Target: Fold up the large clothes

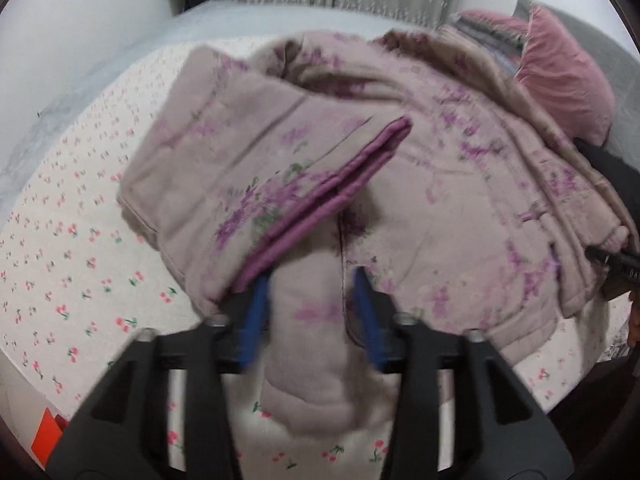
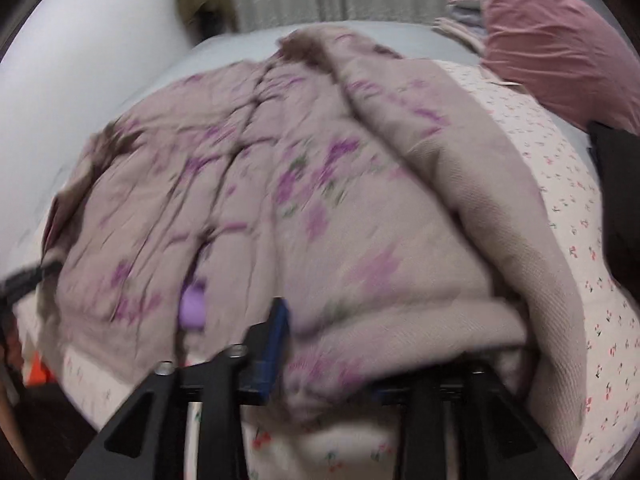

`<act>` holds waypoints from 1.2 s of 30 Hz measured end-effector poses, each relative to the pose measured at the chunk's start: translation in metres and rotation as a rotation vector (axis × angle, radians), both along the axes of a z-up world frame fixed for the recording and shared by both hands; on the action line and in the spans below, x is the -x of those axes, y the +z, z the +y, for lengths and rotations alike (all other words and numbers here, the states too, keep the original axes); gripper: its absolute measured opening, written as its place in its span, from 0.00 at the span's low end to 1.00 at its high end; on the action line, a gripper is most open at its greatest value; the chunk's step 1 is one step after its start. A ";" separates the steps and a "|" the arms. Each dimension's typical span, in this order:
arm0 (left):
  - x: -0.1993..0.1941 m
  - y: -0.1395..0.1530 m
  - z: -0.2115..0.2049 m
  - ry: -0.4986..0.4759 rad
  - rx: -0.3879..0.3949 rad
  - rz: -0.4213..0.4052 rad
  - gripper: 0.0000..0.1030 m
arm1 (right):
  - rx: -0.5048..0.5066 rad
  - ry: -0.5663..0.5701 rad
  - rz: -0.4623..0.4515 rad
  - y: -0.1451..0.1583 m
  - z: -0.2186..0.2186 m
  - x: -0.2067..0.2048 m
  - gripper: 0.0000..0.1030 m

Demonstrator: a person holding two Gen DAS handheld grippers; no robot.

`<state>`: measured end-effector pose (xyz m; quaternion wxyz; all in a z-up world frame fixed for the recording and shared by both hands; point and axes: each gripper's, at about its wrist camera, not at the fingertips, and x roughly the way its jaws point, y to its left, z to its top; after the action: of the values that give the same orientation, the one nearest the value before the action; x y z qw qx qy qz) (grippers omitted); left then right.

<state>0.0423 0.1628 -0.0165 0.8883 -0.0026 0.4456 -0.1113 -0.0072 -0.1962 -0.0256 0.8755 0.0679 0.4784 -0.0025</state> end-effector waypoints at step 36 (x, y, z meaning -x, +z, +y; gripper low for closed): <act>-0.070 0.065 0.102 0.368 -0.056 -0.104 0.17 | -0.100 -0.056 -0.272 0.029 0.007 -0.090 0.80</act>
<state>0.1122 0.2651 0.0484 0.9151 -0.0537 0.3942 0.0653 0.0830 -0.1894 0.0034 0.9274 0.1244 0.3528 0.0063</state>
